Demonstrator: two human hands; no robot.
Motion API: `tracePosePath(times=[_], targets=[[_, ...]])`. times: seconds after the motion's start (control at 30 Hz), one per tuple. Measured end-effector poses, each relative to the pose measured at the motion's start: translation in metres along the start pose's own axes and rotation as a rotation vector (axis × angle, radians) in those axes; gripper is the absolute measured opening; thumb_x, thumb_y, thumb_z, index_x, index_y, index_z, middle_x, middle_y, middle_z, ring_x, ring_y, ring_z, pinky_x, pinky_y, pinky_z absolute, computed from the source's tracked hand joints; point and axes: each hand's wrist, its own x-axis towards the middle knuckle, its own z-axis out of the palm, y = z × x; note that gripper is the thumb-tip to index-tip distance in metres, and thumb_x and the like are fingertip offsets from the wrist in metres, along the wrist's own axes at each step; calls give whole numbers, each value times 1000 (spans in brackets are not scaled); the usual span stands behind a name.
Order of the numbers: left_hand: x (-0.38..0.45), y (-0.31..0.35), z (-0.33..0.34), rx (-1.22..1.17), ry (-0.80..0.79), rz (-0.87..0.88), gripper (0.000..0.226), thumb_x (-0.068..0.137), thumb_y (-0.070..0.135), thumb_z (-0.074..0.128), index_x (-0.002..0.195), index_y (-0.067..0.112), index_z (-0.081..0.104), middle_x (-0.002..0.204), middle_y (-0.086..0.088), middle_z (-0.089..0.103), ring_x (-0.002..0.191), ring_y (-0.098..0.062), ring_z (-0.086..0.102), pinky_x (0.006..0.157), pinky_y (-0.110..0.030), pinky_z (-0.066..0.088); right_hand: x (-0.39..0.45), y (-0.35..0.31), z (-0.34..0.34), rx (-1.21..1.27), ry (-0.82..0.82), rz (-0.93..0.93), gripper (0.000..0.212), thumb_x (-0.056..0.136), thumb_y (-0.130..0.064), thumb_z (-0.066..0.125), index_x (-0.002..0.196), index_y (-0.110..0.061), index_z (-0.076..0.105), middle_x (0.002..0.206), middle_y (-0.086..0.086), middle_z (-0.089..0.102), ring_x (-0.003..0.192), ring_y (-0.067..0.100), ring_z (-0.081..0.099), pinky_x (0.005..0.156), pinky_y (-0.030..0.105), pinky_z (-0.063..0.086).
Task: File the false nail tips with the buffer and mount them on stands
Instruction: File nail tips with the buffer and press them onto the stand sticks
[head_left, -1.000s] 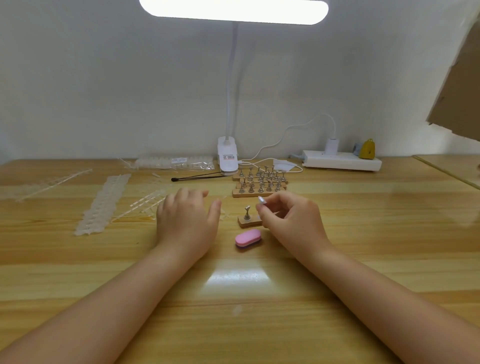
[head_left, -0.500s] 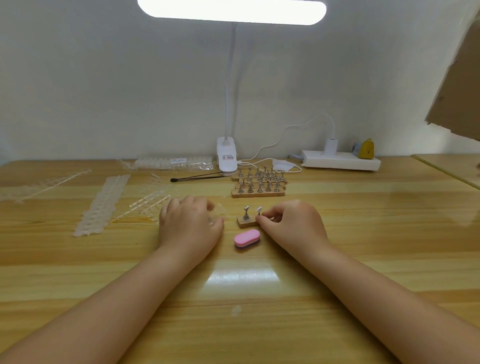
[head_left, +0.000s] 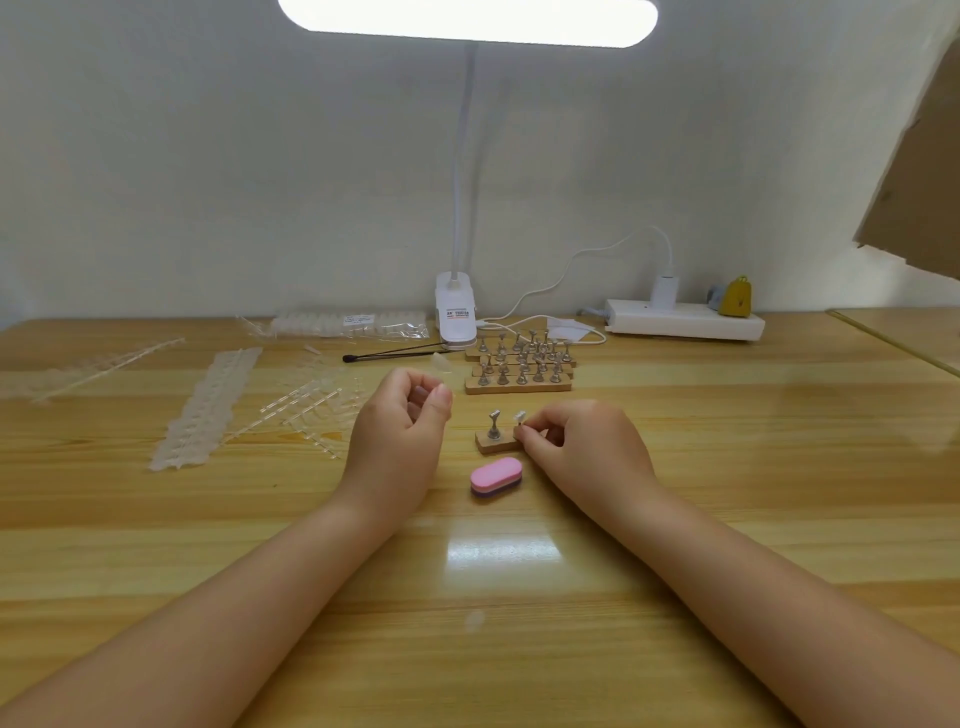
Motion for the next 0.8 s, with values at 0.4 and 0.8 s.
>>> tracePosePath(times=[0.4, 0.8], targets=[[-1, -1, 0, -61, -13, 19, 9, 97, 23, 51, 90, 27, 55, 85, 1, 63, 58, -1, 54, 59, -17, 48, 1, 1, 1, -10, 7, 10, 21, 91, -40, 59, 94, -27, 75, 79, -8, 67, 82, 14, 59, 62, 27, 39], [0, 0, 2, -82, 0, 27, 8, 100, 21, 45, 96, 25, 51, 85, 3, 53, 68, -11, 53, 58, -21, 45, -1, -2, -1, -18, 0, -24, 21, 91, -33, 58, 94, -22, 77, 79, -3, 72, 74, 14, 62, 64, 30, 50]])
